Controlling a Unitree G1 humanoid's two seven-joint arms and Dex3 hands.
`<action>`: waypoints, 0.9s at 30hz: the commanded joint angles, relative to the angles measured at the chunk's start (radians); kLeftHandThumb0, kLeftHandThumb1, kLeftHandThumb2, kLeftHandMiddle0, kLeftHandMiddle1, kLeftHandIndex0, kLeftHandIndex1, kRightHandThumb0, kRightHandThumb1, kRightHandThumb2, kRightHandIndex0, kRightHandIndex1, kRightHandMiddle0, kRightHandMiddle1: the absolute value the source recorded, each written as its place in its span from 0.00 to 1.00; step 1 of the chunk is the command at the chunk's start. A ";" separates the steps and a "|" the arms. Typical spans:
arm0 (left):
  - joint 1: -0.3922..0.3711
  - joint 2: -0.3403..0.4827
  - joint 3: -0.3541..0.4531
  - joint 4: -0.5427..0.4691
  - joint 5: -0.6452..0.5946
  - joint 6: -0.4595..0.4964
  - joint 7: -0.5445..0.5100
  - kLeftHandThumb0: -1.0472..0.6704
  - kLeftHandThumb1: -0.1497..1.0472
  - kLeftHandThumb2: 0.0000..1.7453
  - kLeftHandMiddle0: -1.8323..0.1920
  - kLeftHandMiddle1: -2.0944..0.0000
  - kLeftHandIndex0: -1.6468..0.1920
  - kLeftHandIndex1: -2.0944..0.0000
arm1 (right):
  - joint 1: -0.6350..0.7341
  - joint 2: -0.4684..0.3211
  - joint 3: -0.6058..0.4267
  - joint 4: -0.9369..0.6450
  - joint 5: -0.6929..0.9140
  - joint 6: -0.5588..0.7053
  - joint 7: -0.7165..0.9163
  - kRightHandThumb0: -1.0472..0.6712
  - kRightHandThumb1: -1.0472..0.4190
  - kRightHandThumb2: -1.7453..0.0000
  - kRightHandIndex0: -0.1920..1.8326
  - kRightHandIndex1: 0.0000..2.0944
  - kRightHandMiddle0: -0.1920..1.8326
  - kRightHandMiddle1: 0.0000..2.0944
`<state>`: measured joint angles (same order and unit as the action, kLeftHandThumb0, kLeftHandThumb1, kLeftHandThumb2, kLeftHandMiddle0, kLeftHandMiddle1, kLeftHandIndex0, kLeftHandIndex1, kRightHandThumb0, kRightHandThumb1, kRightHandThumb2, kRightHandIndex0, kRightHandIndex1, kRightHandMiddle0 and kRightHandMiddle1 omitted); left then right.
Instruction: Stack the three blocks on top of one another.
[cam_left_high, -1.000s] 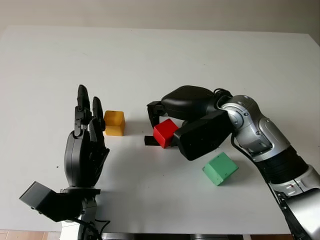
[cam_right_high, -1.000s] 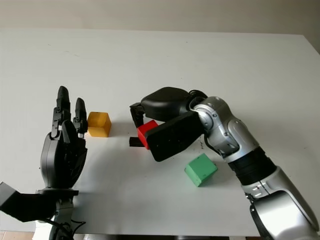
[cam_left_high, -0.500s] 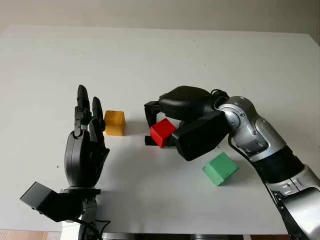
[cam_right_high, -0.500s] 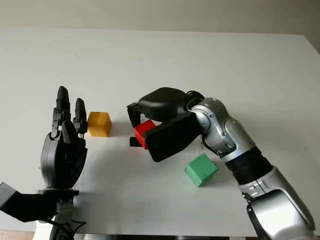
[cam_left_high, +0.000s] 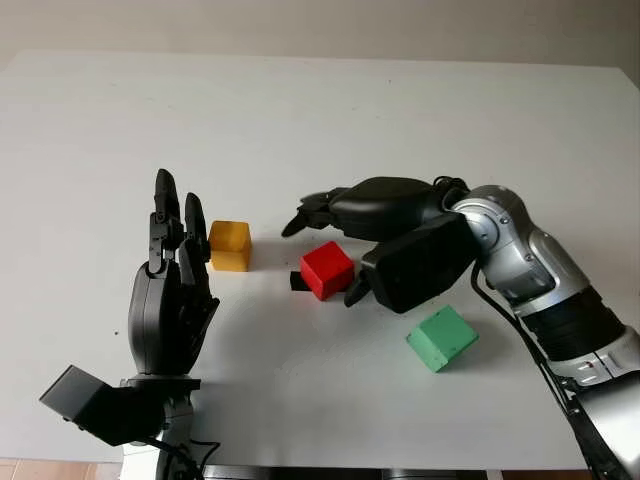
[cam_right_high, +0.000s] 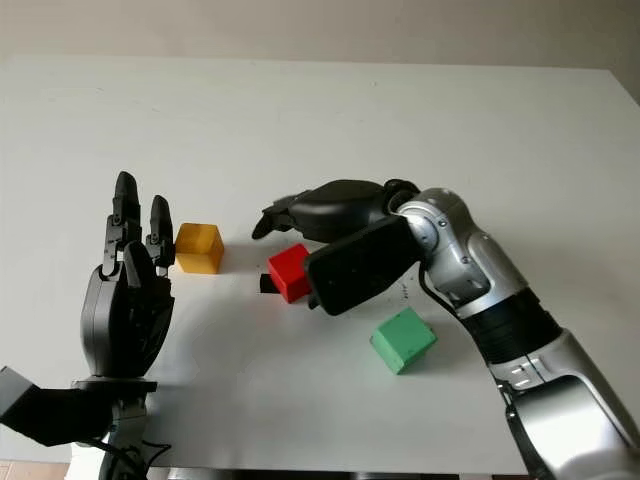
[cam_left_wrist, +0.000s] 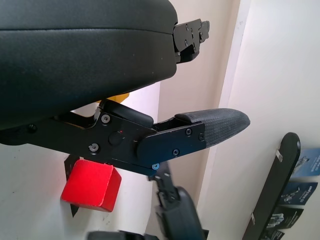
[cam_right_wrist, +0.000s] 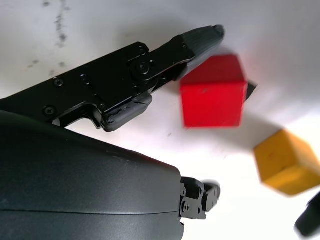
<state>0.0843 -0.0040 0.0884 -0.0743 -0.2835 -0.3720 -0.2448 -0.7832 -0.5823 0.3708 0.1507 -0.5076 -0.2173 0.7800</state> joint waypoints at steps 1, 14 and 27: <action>0.011 0.005 0.004 0.004 -0.004 -0.005 -0.006 0.20 1.00 0.35 1.00 1.00 1.00 1.00 | -0.019 -0.032 -0.040 -0.044 0.026 0.029 0.027 0.08 0.08 0.96 0.00 0.00 0.00 0.00; 0.022 0.023 0.011 -0.036 -0.024 0.041 -0.012 0.20 1.00 0.35 1.00 1.00 1.00 1.00 | 0.190 -0.035 -0.385 -0.198 0.258 0.240 -0.155 0.06 0.01 0.90 0.00 0.00 0.00 0.00; 0.019 0.049 0.030 -0.061 -0.021 0.076 -0.002 0.19 1.00 0.36 1.00 1.00 1.00 1.00 | 0.543 0.302 -0.510 -0.237 0.488 0.260 -0.559 0.17 0.00 0.62 0.00 0.00 0.00 0.00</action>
<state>0.0984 0.0375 0.1113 -0.1224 -0.3027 -0.2971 -0.2458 -0.2597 -0.3141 -0.1284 -0.0637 -0.0425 0.0466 0.2390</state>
